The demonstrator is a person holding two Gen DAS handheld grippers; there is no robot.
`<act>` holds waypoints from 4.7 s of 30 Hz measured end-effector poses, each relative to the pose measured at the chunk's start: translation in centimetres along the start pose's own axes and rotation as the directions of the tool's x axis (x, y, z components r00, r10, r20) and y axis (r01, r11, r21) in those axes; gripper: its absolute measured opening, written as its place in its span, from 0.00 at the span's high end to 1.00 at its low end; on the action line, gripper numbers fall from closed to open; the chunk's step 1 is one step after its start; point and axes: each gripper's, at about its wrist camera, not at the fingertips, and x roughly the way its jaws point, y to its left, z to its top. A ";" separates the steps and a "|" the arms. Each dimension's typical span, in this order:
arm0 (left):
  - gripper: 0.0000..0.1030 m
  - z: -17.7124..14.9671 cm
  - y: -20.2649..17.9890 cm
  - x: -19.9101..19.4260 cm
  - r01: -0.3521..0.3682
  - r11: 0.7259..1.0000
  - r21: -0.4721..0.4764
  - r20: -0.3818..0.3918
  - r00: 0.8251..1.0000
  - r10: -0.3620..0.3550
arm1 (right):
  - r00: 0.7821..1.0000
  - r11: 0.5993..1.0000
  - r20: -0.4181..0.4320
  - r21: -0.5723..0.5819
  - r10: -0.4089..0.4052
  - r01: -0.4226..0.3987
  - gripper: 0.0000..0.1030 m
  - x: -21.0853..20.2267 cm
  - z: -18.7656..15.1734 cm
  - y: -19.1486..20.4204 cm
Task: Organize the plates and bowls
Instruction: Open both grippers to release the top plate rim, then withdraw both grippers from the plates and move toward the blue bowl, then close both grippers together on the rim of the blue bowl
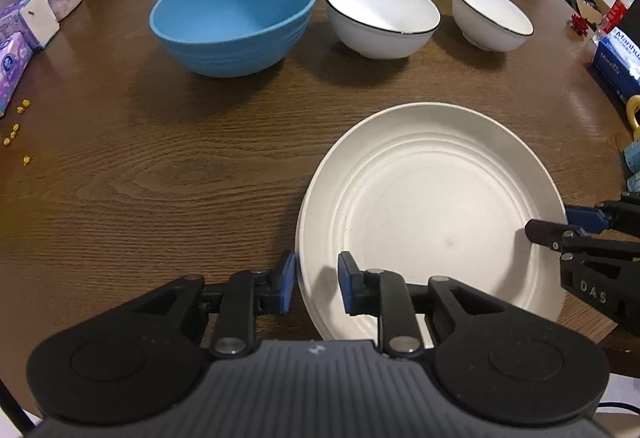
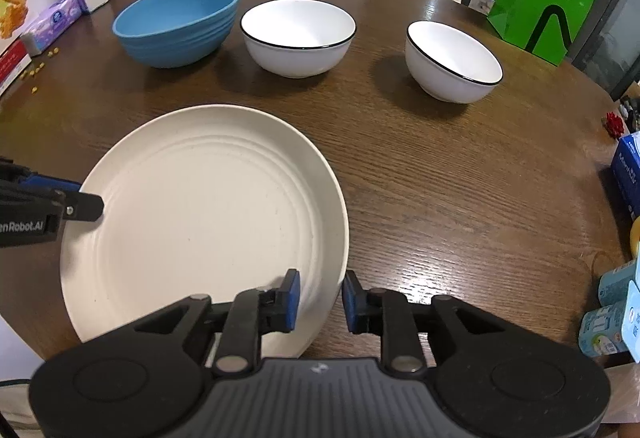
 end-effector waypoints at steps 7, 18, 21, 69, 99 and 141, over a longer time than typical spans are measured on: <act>0.68 0.4 0.2 0.4 0.010 1.000 -0.003 -0.009 1.000 -0.010 | 1.000 1.000 0.004 0.021 -0.006 0.006 0.69 0.2 0.3 -0.4; 0.05 1.5 0.5 -1.4 0.042 0.999 -0.022 0.073 0.997 -0.040 | 0.999 0.995 0.048 0.101 0.003 -0.007 0.18 -1.1 0.9 -2.5; 0.00 1.6 0.5 -1.9 0.051 0.998 -0.023 0.091 0.995 -0.048 | 0.998 0.993 0.051 0.112 0.023 -0.029 0.13 -1.4 1.0 -2.7; 0.00 -0.6 0.2 -8.4 0.016 0.990 -0.143 0.233 0.972 0.018 | 0.987 0.990 0.134 0.096 0.092 -0.106 0.00 -7.0 1.1 -3.5; 0.00 4.9 5.5 -13.0 0.028 0.978 -0.207 0.327 0.944 0.043 | 0.978 0.970 0.169 0.190 0.123 -0.155 0.04 -9.7 6.6 -0.7; 0.00 17.3 18.7 -0.9 0.083 0.983 -0.165 0.199 0.979 -0.049 | 0.987 0.939 0.156 0.333 0.035 -0.085 0.22 -0.4 19.0 6.0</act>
